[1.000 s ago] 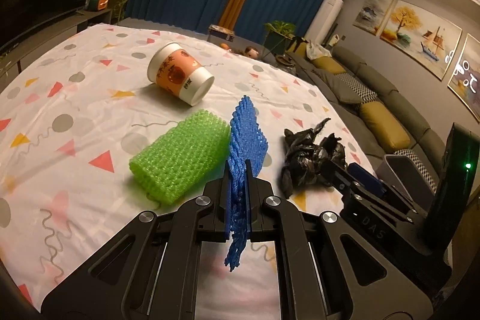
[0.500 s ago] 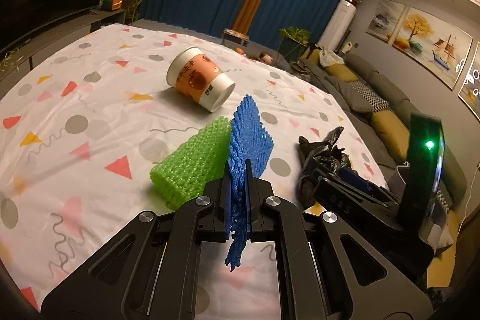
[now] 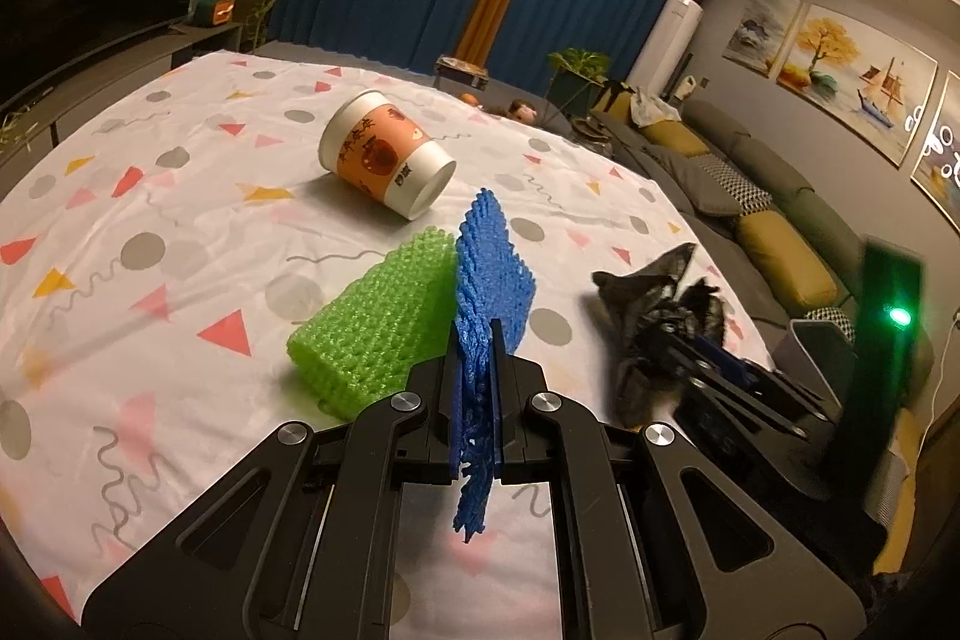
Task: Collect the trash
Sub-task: 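Carry the blue mesh in the left tool and black bag in the right tool over the bin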
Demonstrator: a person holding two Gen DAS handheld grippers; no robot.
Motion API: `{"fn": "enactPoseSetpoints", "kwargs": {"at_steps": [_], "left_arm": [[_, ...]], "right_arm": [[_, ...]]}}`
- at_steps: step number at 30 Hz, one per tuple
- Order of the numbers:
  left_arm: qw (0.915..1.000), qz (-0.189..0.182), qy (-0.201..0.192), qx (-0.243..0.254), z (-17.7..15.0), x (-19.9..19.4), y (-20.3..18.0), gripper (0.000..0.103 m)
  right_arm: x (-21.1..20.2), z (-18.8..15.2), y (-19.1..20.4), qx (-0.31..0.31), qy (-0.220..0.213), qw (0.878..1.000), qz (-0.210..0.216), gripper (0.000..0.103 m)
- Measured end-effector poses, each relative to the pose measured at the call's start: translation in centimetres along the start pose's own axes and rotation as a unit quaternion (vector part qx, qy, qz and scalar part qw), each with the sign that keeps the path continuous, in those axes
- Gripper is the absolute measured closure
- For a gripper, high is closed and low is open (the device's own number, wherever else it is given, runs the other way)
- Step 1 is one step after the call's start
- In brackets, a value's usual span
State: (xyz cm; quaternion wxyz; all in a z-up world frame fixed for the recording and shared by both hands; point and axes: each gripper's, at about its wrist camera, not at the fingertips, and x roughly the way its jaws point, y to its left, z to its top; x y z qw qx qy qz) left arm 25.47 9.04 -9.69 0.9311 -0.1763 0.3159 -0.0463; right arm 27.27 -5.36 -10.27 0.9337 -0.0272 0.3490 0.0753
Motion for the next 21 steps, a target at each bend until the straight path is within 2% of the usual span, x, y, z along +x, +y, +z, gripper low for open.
{"fn": "enactPoseSetpoints", "kwargs": {"at_steps": [5, 14, 21], "left_arm": [[0.9994, -0.034, 0.000, 0.013, -0.2, -0.3, -0.8, 0.097], [0.9967, -0.052, -0.018, 0.059, -0.6, -2.2, -4.2, 0.097], [0.9927, -0.079, -0.026, 0.087, -0.8, -4.3, -7.5, 0.097]], "right_arm": [[-3.8, -1.0, -1.2, -0.014, -0.029, 0.999, -0.009, 0.077], [-8.9, -2.9, -4.9, -0.020, -0.061, 0.998, -0.021, 0.077], [-11.8, -3.8, -7.1, -0.010, -0.092, 0.995, -0.019, 0.077]]}}
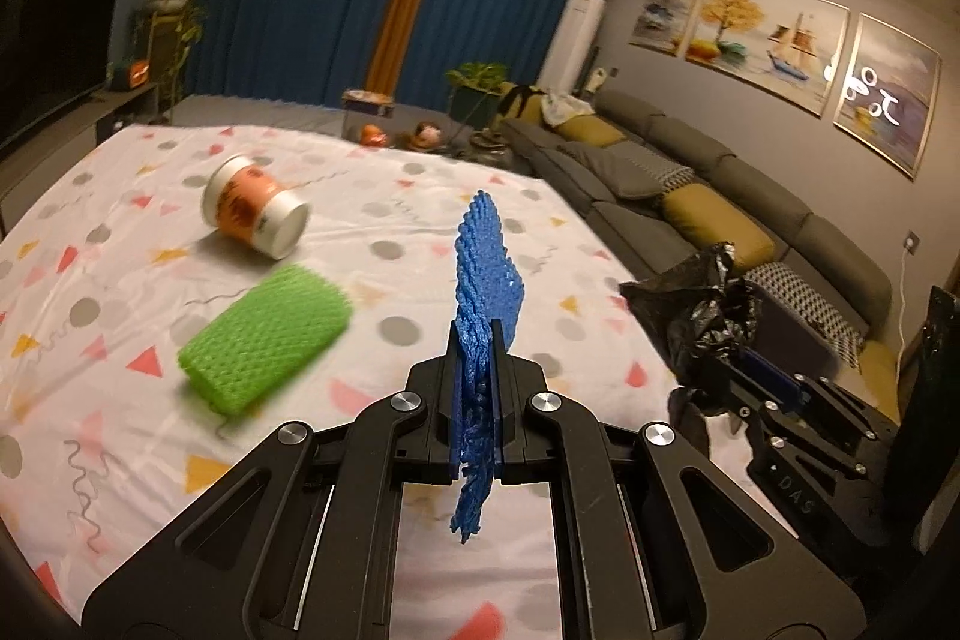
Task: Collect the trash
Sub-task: 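Carry the blue mesh in the left tool and black bag in the right tool over the bin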
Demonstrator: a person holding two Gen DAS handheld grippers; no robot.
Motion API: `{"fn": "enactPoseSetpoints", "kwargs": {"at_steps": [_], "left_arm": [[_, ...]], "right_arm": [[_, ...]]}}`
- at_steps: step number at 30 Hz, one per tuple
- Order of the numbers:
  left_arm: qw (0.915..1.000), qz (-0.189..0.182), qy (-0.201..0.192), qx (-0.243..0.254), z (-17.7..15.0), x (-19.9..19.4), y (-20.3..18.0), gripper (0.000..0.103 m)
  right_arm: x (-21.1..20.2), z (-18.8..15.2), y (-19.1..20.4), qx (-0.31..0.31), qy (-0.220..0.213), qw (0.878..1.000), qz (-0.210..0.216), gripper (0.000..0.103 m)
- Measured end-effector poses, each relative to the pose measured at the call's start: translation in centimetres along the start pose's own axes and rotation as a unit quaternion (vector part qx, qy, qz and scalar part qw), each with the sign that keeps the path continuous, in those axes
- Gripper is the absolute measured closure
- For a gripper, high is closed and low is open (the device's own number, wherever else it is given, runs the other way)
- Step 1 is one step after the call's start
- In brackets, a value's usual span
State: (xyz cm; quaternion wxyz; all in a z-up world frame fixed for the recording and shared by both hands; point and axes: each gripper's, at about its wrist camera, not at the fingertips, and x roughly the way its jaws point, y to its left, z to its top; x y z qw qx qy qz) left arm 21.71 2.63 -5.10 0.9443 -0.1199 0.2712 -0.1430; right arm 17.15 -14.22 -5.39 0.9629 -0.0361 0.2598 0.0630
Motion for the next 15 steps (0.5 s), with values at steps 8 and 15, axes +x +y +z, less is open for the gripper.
{"fn": "enactPoseSetpoints", "kwargs": {"at_steps": [8, 15], "left_arm": [[0.9985, -0.036, -0.003, 0.041, 0.6, 0.0, -5.8, 0.097], [0.9944, -0.077, 0.000, 0.072, 0.8, 1.6, -12.0, 0.097]], "right_arm": [[-2.8, -0.2, -3.3, 0.022, -0.033, 0.999, -0.003, 0.077], [-4.7, -0.3, -7.9, 0.055, -0.057, 0.996, -0.034, 0.077]]}}
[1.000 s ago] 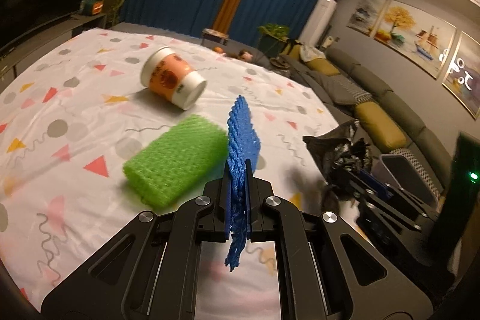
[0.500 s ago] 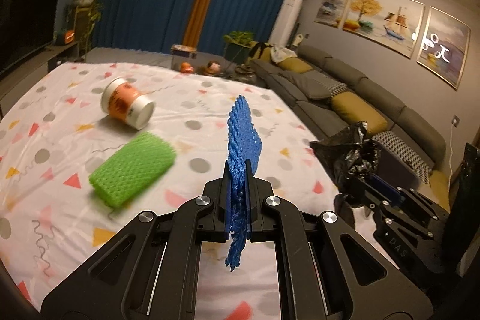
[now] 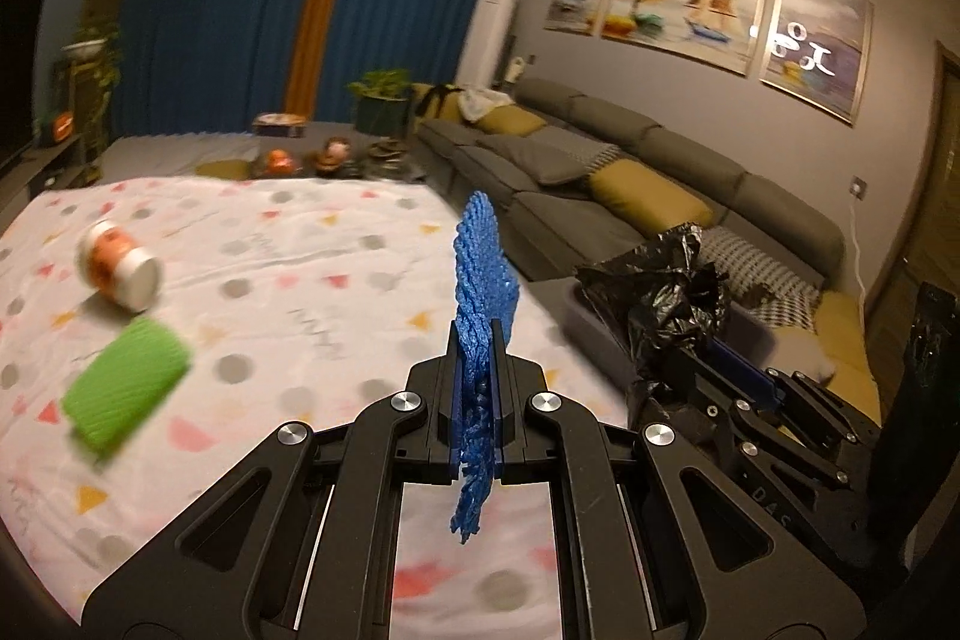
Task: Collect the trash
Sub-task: 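Carry the blue mesh in the left tool and black bag in the right tool over the bin, then open the right tool dropping the black bag while the left tool releases the blue mesh into the bin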
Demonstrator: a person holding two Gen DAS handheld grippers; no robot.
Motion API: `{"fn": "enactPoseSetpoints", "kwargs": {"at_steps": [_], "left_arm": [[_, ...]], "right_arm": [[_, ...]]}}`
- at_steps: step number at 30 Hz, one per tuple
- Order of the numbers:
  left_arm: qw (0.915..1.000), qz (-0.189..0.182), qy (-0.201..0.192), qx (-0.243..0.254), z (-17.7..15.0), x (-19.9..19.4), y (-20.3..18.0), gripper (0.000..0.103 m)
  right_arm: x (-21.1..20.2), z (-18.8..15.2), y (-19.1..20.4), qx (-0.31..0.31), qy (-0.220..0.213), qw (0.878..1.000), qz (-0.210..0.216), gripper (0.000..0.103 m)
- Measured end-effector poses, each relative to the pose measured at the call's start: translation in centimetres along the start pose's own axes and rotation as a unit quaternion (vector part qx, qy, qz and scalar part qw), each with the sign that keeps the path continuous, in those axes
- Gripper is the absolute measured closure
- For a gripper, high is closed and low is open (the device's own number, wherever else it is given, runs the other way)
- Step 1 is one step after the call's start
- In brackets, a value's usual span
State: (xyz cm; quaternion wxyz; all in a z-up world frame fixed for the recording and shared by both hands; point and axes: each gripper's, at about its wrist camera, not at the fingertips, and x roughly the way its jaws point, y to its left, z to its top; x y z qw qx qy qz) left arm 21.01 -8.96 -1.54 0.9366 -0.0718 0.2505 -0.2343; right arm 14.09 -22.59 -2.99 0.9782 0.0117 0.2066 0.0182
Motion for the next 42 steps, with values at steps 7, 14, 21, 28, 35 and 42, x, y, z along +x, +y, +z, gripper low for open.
{"fn": "enactPoseSetpoints", "kwargs": {"at_steps": [7, 14, 21, 28, 35, 42], "left_arm": [[0.9982, -0.054, -0.006, 0.025, 1.1, 3.5, -6.0, 0.097], [0.9948, -0.090, 0.015, 0.045, 1.4, 8.3, -11.2, 0.097], [0.9913, -0.113, 0.045, 0.049, 0.5, 12.3, -13.4, 0.097], [0.9886, -0.126, 0.072, 0.039, 0.0, 15.2, -14.1, 0.097], [0.9855, -0.137, 0.093, 0.037, -0.7, 16.9, -14.7, 0.096], [0.9844, -0.134, 0.111, 0.025, -1.1, 17.8, -14.0, 0.054]], "right_arm": [[-0.6, 0.7, -6.5, 0.056, -0.022, 0.996, -0.059, 0.077], [-0.4, 0.1, -10.8, 0.087, -0.024, 0.992, -0.091, 0.076], [0.4, -1.1, -12.9, 0.096, -0.013, 0.990, -0.098, 0.075], [1.5, -1.8, -14.5, 0.116, 0.001, 0.988, -0.104, 0.073], [2.1, -2.1, -15.6, 0.127, 0.008, 0.986, -0.108, 0.069], [2.1, -2.3, -16.5, 0.138, 0.011, 0.984, -0.115, 0.058]]}}
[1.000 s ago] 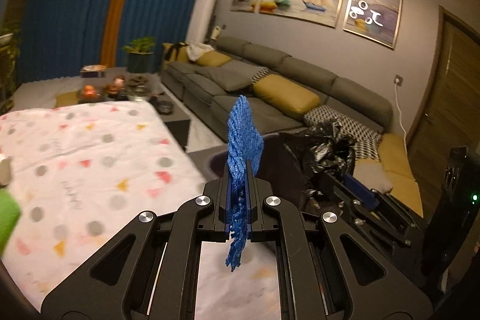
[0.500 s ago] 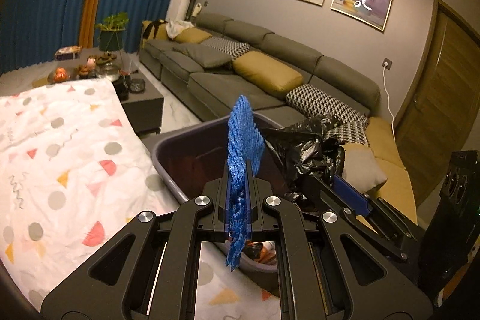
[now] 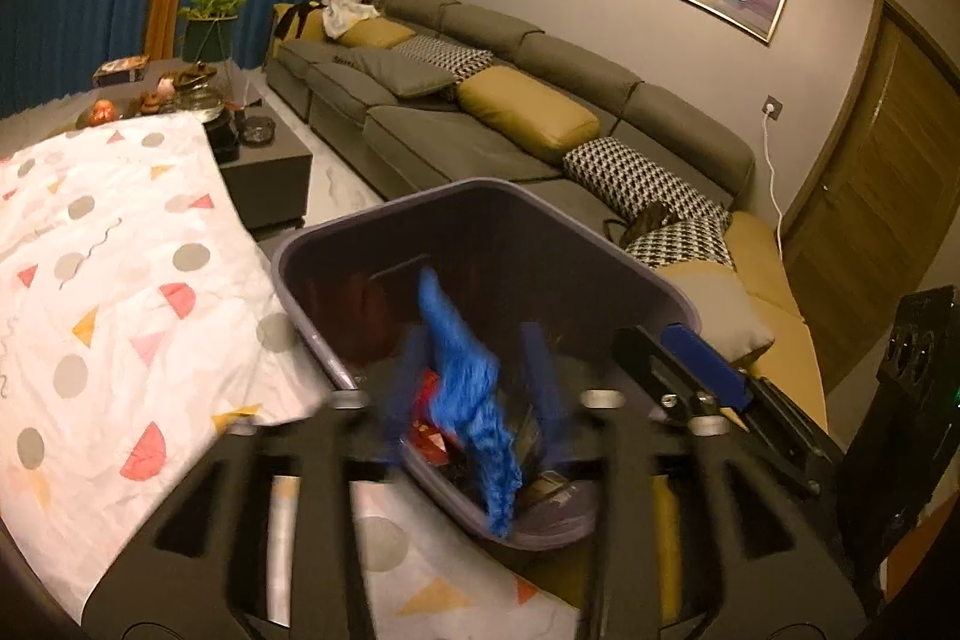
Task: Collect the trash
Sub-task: 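Open the right tool dropping the black bag while the left tool releases the blue mesh into the bin, then move both tools back to the green mesh and paper cup on the table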
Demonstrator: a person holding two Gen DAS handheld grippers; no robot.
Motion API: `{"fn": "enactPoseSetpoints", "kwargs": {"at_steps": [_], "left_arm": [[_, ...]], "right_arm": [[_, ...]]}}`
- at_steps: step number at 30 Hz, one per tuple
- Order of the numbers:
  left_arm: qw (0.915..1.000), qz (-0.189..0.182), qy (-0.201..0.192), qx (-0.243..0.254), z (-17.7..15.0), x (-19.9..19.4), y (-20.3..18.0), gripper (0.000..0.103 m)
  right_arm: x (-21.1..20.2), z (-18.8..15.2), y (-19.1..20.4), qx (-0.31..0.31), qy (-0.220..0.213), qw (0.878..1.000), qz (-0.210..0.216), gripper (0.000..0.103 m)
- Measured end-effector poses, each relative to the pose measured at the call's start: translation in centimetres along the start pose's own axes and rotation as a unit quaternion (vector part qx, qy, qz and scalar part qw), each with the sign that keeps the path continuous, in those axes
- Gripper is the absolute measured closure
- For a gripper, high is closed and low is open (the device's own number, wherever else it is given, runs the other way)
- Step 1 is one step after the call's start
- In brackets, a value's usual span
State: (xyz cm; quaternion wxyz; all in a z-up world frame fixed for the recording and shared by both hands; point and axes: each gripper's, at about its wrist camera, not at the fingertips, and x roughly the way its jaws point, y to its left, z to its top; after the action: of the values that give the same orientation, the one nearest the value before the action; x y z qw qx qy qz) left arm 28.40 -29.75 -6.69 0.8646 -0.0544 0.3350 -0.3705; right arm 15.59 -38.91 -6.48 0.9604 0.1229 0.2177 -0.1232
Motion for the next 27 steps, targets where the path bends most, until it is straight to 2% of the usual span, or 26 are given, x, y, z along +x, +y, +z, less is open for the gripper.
{"fn": "enactPoseSetpoints", "kwargs": {"at_steps": [5, 7, 10, 15, 18, 23, 27], "left_arm": [[0.9996, 0.008, -0.003, -0.029, -0.6, -0.9, 1.5, 0.034], [0.9988, 0.029, -0.019, -0.034, -1.0, -1.9, 2.0, 0.019], [0.9968, 0.054, -0.036, -0.046, -1.7, -3.7, 2.8, 0.011], [0.9932, 0.096, -0.047, -0.044, -2.9, -7.3, 4.2, 0.008], [0.9885, 0.133, -0.060, -0.040, -3.8, -9.9, 5.3, 0.007], [0.9771, 0.189, -0.074, -0.065, -4.9, -14.2, 8.4, 0.007], [0.9644, 0.238, -0.080, -0.084, -6.1, -17.9, 11.5, 0.007]], "right_arm": [[-0.8, -0.3, -0.7, 0.004, -0.002, 1.000, -0.020, 0.054], [-1.6, -0.5, -0.2, -0.004, -0.011, 1.000, -0.029, 0.048], [-2.4, -0.6, 0.1, -0.012, -0.018, 0.999, -0.034, 0.041], [-4.0, -0.9, 0.9, -0.015, -0.029, 0.999, -0.039, 0.027], [-5.0, -1.1, 1.7, -0.017, -0.031, 0.999, -0.033, 0.022], [-6.2, -1.6, 3.7, -0.021, -0.033, 0.999, -0.012, 0.020], [-6.7, -2.2, 6.1, -0.030, -0.030, 0.999, 0.013, 0.019]]}}
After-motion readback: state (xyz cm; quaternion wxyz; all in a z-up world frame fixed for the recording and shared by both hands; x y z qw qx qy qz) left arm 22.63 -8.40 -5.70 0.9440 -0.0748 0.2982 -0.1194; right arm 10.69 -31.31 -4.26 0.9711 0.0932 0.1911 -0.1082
